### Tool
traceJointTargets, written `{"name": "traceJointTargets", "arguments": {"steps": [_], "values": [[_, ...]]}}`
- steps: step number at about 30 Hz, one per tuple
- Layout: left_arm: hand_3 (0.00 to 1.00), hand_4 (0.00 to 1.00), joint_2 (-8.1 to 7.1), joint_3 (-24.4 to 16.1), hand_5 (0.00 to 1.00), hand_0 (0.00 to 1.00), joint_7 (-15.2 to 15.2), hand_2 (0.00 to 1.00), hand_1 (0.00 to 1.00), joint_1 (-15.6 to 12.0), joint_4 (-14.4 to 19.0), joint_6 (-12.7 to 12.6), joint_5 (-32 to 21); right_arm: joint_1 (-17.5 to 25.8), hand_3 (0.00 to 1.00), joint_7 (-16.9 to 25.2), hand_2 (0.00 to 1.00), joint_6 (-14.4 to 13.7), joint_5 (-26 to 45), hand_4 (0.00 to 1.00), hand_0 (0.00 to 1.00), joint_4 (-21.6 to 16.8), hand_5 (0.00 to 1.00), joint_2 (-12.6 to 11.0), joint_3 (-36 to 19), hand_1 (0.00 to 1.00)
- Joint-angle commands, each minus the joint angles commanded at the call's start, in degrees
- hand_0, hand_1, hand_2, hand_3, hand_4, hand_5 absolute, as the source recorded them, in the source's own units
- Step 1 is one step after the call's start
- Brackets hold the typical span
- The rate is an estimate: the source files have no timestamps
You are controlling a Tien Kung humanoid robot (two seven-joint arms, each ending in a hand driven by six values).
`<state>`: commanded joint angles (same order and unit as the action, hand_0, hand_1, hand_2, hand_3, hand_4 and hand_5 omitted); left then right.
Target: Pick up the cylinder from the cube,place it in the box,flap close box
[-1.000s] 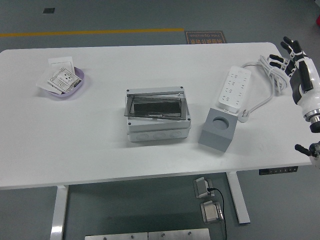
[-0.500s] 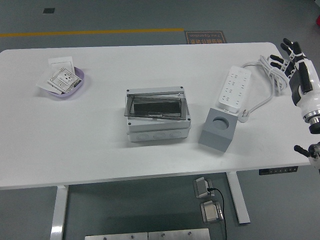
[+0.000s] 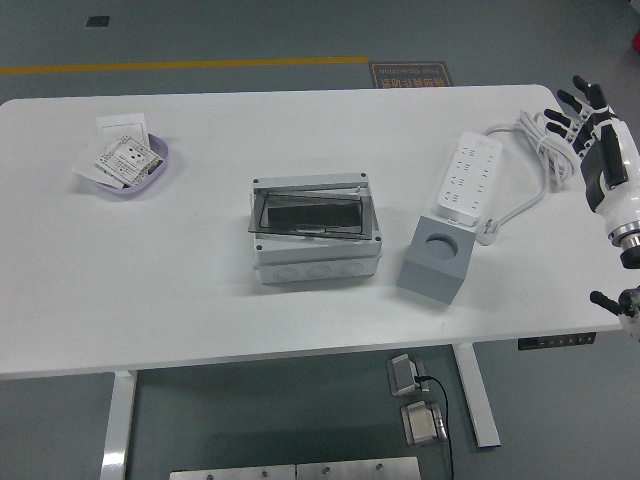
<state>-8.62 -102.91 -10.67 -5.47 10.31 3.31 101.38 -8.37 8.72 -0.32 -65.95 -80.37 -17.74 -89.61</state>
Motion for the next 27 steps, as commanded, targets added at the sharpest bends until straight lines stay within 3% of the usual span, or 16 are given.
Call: {"name": "traceJointTargets", "arguments": {"steps": [10, 11, 27], "values": [[0.609, 0.705, 0.26, -0.6, 0.367, 0.612, 0.0, 0.657, 0.677, -0.3, 0.0, 0.0, 0.5, 0.0, 0.988, 0.0, 0.859, -0.4, 0.0, 0.998, 0.878, -0.1, 0.998, 0.0, -0.3, 0.835], [0.609, 0.706, 0.23, -0.7, 0.366, 0.612, 0.1, 0.657, 0.677, -0.3, 0.0, 0.0, 0.5, 0.0, 0.984, 0.0, 0.807, -0.4, 0.0, 0.998, 0.888, -0.1, 0.998, 0.0, -0.3, 0.826], [0.609, 0.706, 0.12, -0.8, 0.366, 0.612, 0.1, 0.65, 0.674, -0.5, 0.0, 0.1, 0.7, 0.1, 0.982, -0.3, 0.791, -1.5, -0.6, 0.998, 0.896, -0.5, 0.998, -0.3, -0.5, 0.818]]}}
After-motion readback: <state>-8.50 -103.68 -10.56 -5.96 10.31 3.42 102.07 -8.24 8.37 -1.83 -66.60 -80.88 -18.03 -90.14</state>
